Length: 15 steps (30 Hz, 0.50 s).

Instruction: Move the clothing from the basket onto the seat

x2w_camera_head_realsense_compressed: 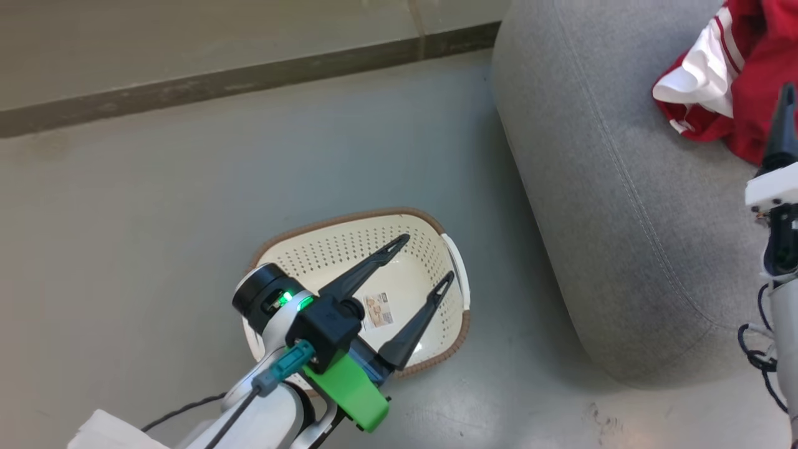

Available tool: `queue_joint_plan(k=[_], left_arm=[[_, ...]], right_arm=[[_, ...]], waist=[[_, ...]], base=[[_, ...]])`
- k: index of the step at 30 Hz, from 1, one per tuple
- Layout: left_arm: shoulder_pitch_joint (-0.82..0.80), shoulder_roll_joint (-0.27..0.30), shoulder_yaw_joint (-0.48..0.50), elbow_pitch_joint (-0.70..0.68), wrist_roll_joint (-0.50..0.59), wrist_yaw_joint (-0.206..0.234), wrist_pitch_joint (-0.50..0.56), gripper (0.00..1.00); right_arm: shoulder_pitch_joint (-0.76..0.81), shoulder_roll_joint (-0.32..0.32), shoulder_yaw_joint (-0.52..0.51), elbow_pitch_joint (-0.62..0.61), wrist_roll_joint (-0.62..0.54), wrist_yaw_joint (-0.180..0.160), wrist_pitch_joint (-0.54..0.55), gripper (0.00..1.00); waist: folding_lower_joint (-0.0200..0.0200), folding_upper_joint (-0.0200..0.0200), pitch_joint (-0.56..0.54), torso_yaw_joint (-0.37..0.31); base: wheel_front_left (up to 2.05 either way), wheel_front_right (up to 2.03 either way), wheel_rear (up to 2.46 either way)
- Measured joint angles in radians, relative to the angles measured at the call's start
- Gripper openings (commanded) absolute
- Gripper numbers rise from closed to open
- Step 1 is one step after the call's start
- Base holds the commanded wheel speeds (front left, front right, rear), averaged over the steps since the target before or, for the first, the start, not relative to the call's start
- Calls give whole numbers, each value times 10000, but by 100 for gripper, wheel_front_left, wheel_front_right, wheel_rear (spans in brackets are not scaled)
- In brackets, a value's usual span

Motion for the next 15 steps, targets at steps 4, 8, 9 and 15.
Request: queue_joint_plan(k=[4,8,9,15], left_arm=[[237,-82,286,121,-324,313,-173,100],[433,-84,460,247,-364,518,-259,100],[477,-86,510,305,-395,587,-261,100],[969,-31,1358,669,-500,1450,-431,100]], right_arm=[[354,278,234,-564,-194,153,0,100],[742,662,604,-1091,-311,230,0,100],[856,677,677,-1225,-370,259,0,100],[1460,965,1499,-2148,-1103,297,0,100]], waist=[[0,0,-278,222],[0,0,-527,480],[0,0,-584,549],[0,0,-1032,952]], base=[[0,0,0],[0,0,0],[0,0,0],[0,0,0]])
